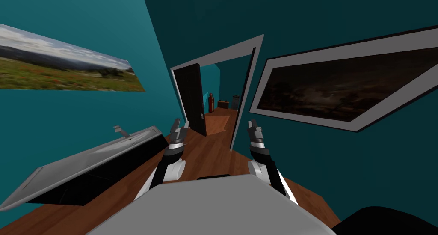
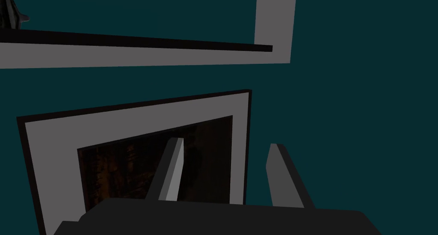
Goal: Push the door open
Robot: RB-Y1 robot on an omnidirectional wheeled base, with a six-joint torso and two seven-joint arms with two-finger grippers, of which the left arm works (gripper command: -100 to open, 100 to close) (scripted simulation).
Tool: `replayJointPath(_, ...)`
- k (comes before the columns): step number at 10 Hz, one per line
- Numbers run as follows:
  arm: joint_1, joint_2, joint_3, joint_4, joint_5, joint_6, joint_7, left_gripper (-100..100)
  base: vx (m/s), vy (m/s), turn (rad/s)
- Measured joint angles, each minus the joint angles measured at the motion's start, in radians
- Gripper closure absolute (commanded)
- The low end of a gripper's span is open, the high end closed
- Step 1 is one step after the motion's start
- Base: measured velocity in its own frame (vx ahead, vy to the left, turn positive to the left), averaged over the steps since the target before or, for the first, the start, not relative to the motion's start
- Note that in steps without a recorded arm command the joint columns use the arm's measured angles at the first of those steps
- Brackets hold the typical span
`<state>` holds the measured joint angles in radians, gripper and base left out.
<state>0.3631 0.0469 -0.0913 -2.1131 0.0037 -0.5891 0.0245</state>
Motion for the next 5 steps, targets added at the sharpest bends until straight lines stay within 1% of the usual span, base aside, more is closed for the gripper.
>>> replayJointPath(4, -0.023, 0.014, -0.019, 0.077, 0.021, -0.014, -0.006, -100, 0.088, 0.078, -0.049)
replayJointPath(5, -0.032, 0.015, -0.026, 0.097, 0.025, -0.014, -0.010, -100, 0.085, 0.071, -0.053)
